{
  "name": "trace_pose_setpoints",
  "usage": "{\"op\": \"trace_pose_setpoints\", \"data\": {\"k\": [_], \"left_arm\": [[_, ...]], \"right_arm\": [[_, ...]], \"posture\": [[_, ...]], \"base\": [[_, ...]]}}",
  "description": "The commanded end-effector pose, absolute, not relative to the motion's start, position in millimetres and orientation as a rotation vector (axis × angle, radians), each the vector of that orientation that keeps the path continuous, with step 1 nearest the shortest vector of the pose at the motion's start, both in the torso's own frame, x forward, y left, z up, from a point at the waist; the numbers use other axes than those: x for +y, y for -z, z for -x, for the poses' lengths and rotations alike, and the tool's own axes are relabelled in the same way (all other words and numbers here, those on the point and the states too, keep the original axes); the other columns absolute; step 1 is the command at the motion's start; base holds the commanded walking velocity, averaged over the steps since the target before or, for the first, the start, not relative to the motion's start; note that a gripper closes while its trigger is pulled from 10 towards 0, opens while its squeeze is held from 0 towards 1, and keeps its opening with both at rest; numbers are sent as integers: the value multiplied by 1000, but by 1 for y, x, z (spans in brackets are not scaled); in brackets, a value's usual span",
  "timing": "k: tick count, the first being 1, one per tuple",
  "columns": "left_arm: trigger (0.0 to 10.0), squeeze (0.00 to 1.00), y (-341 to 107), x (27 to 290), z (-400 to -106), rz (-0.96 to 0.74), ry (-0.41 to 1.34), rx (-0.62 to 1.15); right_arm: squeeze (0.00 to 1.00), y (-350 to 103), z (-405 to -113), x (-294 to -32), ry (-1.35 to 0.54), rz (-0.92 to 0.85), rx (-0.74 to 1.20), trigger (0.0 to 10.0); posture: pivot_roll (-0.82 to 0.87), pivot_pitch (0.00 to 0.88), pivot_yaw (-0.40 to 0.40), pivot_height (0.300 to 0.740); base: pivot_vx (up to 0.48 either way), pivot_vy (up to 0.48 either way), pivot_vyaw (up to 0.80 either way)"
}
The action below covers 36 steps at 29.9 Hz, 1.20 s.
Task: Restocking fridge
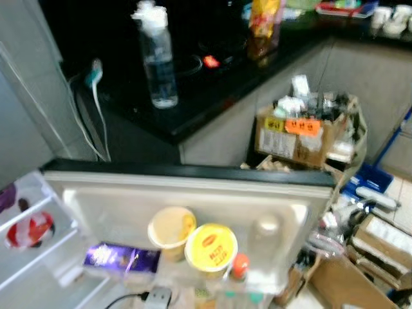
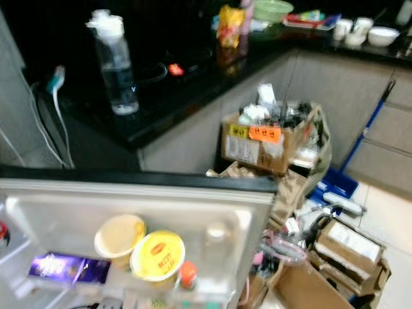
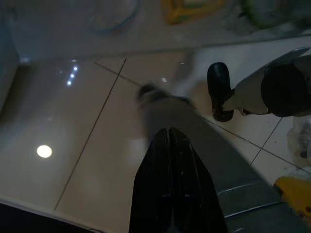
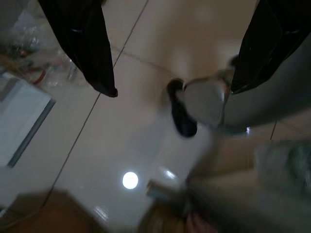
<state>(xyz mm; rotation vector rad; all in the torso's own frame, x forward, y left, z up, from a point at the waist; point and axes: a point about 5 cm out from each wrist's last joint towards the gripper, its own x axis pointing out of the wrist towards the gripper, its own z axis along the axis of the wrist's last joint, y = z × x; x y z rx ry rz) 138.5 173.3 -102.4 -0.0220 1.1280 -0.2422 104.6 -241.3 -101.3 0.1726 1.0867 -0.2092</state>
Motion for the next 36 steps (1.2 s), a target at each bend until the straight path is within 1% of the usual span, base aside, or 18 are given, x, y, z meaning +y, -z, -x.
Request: {"op": "trace_pose_setpoints", "data": {"k": [1, 5, 30, 36], "left_arm": [[10000, 0, 105, 177, -130, 11, 233, 1163], [10000, 0, 106, 178, -128, -2, 236, 1176], [10000, 0, 107, 176, -125, 5, 228, 1181], [10000, 0, 107, 176, -126, 12, 219, 1173]], "right_arm": [[0, 103, -101, -237, 199, -177, 1100, 10000], [0, 103, -101, -237, 198, -177, 1100, 10000], [0, 104, -100, -234, 191, -180, 1103, 10000], [0, 104, -101, -235, 191, -182, 1101, 10000]], "posture": [[-77, 0, 6, 740], [-79, 0, 13, 740], [-76, 0, 9, 740], [-76, 0, 7, 740]], "base": [[0, 0, 0], [0, 0, 0], [-331, 0, 0], [0, 0, 0]]}}
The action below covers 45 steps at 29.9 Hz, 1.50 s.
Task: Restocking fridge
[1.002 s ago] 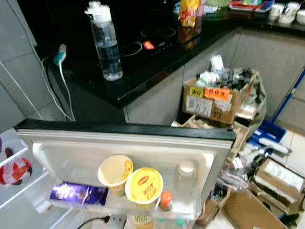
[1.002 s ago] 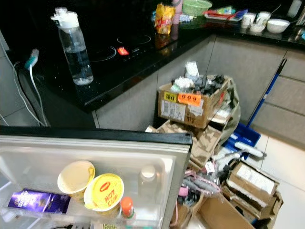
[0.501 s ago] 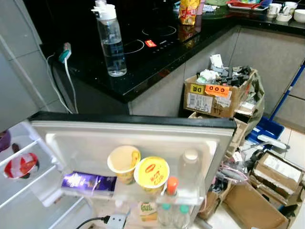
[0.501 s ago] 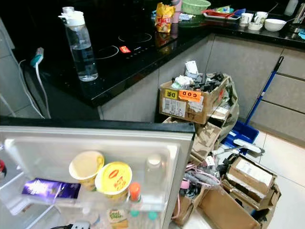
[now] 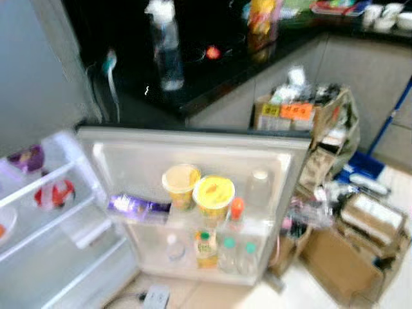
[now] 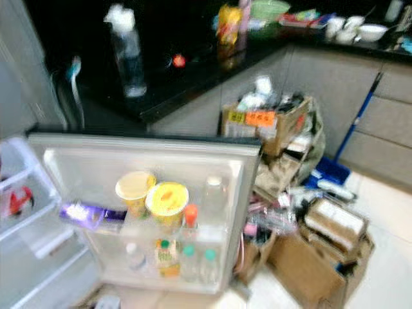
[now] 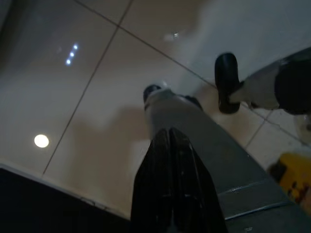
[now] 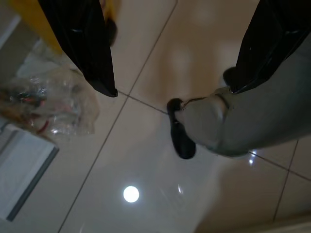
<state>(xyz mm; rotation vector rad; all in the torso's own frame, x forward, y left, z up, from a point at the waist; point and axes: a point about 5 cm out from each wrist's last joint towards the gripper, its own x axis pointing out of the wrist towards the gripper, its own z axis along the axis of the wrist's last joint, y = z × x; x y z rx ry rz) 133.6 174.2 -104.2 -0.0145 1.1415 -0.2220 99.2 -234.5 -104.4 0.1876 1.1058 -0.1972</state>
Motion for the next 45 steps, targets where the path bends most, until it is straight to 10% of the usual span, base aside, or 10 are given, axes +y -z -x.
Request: {"op": "trace_pose_setpoints", "data": {"k": [1, 30, 45], "left_arm": [[10000, 0, 107, 176, -126, 15, 218, 1171], [10000, 0, 108, 177, -122, 25, 224, 1178], [10000, 0, 108, 178, -121, 23, 223, 1184]], "right_arm": [[0, 104, -101, -235, 191, -182, 1101, 10000], [0, 102, -105, -236, 179, -207, 1069, 10000], [0, 96, -117, -243, 172, -228, 994, 10000]], "posture": [[-76, 0, 7, 740], [-78, 0, 7, 740], [-83, 0, 9, 740]], "base": [[0, 0, 0], [0, -200, 0], [0, 0, 777]]}}
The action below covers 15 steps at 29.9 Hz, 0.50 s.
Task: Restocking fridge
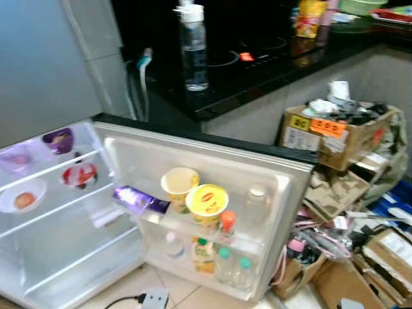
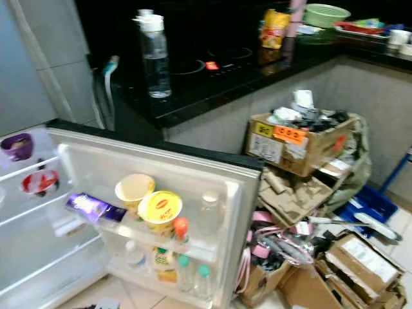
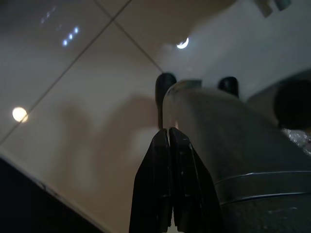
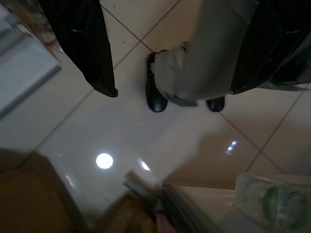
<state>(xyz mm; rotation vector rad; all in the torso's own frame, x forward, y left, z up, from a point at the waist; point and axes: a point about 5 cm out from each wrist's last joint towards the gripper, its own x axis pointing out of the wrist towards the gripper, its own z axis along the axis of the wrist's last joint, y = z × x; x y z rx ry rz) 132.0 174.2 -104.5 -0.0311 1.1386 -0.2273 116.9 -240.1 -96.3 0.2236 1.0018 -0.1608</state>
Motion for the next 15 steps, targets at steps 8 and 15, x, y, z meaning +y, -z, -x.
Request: {"op": "trace_pose_setpoints", "data": {"k": [8, 15], "left_arm": [[10000, 0, 108, 178, -121, 26, 226, 1182], [10000, 0, 108, 177, -121, 25, 236, 1185]], "right_arm": [[0, 97, -113, -241, 163, -241, 1003, 10000], [0, 100, -105, -236, 157, -254, 1027, 10000]], "posture": [[-83, 0, 9, 740], [-83, 0, 12, 740]], "base": [[0, 0, 780], [0, 0, 777]]}}
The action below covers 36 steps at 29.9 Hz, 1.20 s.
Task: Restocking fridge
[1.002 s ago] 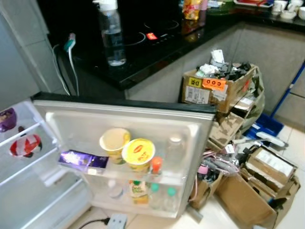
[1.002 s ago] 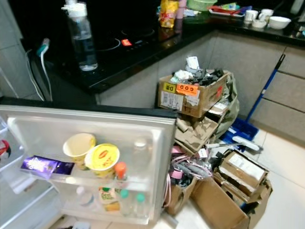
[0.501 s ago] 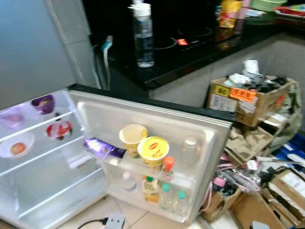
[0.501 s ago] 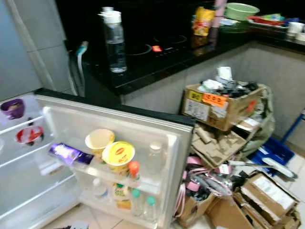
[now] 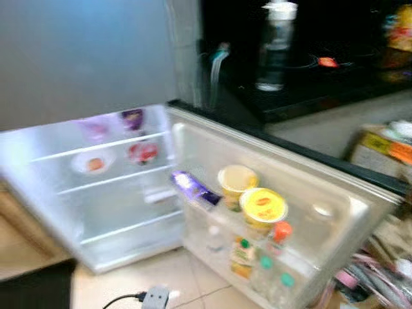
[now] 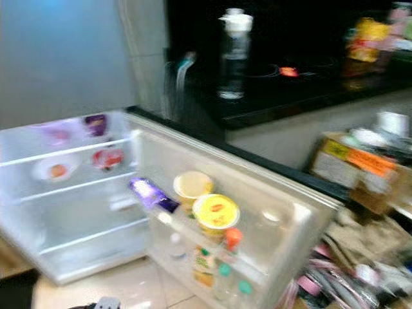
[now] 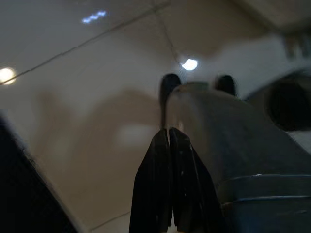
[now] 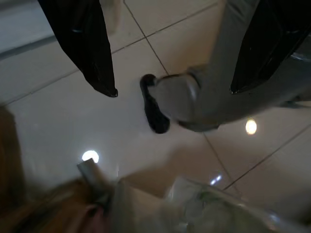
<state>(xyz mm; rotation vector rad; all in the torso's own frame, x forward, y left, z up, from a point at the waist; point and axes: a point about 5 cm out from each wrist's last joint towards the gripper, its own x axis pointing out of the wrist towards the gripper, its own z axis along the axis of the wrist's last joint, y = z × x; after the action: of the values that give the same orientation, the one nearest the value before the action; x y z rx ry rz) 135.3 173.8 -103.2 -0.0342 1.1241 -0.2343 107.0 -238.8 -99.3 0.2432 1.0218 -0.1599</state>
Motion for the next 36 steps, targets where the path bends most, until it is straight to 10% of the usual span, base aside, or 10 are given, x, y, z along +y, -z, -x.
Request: {"op": "trace_pose_setpoints", "data": {"k": [1, 36], "left_arm": [[10000, 0, 108, 177, -121, 23, 240, 1186], [10000, 0, 109, 171, -120, 36, 237, 1198]], "right_arm": [[0, 101, -105, -236, 161, -256, 1028, 10000], [0, 102, -104, -234, 166, -247, 1060, 10000]], "posture": [[-83, 0, 11, 740], [-81, 0, 5, 740]], "base": [[0, 0, 775], [-8, -200, 11]]}}
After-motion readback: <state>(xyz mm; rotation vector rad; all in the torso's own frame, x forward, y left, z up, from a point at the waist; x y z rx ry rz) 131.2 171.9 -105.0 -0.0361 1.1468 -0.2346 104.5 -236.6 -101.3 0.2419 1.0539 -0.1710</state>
